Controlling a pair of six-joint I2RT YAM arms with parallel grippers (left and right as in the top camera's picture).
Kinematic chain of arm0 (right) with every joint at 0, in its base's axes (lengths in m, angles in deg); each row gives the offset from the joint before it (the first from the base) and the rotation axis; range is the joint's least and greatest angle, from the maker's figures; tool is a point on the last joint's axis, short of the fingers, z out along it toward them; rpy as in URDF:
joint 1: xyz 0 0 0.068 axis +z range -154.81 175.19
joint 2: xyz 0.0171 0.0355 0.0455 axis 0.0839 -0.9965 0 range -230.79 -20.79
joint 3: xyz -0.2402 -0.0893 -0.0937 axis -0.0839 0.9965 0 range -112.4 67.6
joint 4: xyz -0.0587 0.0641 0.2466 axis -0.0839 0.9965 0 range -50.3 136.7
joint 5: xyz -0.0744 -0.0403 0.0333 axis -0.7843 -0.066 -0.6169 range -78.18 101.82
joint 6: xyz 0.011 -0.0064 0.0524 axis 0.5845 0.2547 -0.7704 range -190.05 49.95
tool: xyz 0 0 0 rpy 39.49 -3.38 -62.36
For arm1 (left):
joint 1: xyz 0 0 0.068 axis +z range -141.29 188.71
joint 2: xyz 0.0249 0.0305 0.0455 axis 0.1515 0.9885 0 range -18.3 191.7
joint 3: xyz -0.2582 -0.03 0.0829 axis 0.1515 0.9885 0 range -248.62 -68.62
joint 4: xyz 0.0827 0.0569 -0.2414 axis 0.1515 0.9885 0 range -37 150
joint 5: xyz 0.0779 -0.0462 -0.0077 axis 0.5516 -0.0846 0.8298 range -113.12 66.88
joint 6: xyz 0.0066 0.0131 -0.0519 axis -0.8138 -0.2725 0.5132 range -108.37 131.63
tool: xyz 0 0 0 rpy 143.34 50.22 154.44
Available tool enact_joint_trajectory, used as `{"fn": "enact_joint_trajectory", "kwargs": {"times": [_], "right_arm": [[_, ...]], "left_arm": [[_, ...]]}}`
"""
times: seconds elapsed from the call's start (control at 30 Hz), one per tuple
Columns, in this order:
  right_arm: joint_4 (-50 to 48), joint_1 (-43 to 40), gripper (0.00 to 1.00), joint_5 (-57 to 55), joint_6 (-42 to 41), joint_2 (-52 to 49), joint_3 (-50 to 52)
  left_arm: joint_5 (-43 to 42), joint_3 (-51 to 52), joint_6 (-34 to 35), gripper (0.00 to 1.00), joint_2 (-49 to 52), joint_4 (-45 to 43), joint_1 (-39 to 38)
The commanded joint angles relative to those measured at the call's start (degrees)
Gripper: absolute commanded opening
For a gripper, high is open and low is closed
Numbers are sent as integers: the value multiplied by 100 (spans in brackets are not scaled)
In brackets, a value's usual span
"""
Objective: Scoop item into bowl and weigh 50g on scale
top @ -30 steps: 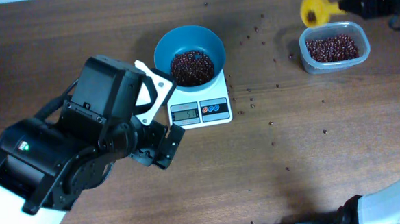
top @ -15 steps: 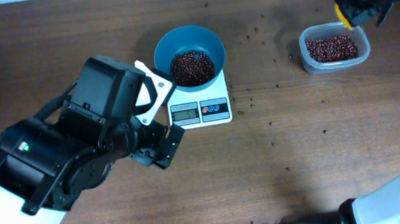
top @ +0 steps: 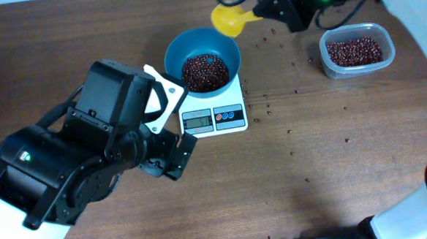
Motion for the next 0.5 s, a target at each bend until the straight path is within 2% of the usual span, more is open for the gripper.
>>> {"fn": "enact_joint_trajectory", "kwargs": {"times": [0.0,0.1,0.4,0.47], "right_arm": [[-15,238,4,-118,286,-352,-114],[-15,476,4,-474,540,-573,-114],[-463,1075,4,-1961,555,-791,2],[-485,1174,4,-1991,557,-907,2]], "left_arm": [[37,-103,-48,99,-22,-9,24],[37,-103,-48,99,-22,-9,24],[37,-103,-48,99,-22,-9,24],[37,-103,-48,99,-22,-9,24]]}}
